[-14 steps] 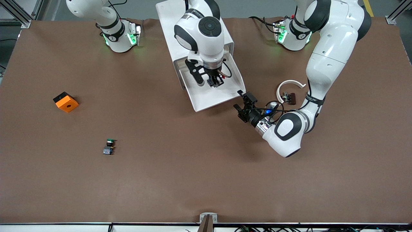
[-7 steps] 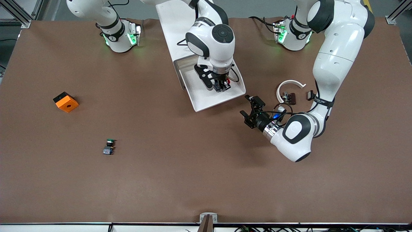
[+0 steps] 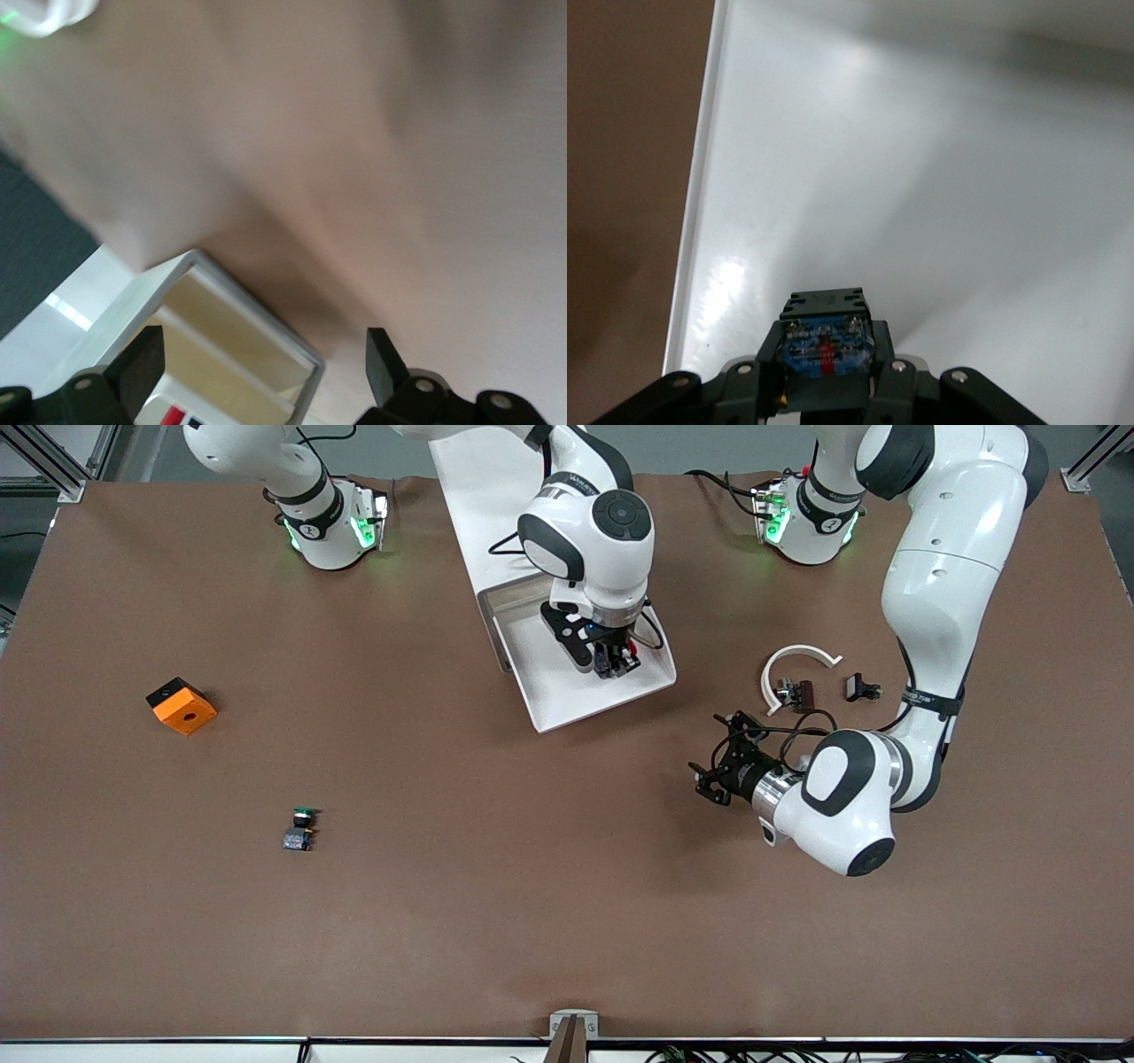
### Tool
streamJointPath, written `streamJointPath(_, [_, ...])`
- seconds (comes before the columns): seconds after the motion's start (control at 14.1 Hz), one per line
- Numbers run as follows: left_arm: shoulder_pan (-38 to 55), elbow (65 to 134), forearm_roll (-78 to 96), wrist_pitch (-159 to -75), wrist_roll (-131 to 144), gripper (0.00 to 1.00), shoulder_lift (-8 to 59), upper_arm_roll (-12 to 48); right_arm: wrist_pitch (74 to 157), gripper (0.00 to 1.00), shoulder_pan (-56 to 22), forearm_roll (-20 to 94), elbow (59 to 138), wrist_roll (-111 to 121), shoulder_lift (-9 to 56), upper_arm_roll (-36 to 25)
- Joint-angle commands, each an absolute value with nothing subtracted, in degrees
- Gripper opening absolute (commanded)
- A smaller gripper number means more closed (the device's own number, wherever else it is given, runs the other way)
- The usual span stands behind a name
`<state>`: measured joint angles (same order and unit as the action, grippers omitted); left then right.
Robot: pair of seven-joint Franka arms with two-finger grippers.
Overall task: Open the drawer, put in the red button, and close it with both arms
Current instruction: 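Lower the button into the drawer and open the right gripper while the left gripper releases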
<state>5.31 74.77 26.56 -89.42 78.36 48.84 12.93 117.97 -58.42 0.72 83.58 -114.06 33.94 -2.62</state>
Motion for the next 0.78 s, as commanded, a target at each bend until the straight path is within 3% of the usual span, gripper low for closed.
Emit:
streamJointPath(0.0, [5.8, 76.37, 22.87, -97.7, 68.32, 1.0, 46.76, 12.74, 117.16, 0.14, -59.24, 0.26, 82.09, -114.79, 34.45, -3.16])
streamJointPath(0.07, [6.15, 76.9, 20.94, -100.95, 65.94, 1.0, 46.06, 12.74, 117.16, 0.61, -58.98, 0.52, 82.09, -114.52, 34.37, -3.16])
streamJointPath(0.14, [6.59, 76.99, 20.31, -103.94, 64.87, 1.0, 45.88, 12.74, 116.98, 0.89, -59.15, 0.53, 82.09, -114.35, 34.37, -3.16])
streamJointPath(0.21, [7.03, 76.99, 20.22, -106.5, 64.69, 1.0, 45.53, 12.66, 116.9, 1.0, -59.15, 0.44, 82.09, -114.35, 34.37, -3.16])
streamJointPath(0.5, [9.13, 76.82, 13.56, -110.3, 64.69, 1.0, 44.74, 12.66, 115.76, 1.0, -58.54, 0.35, 82.09, -108.39, 33.49, -3.25])
streamJointPath(0.71, [9.75, 76.64, 8.72, -111.45, 65.13, 1.0, 45.87, 12.83, 109.71, 1.0, -55.47, 1.05, 81.22, -98.12, 29.89, -3.34])
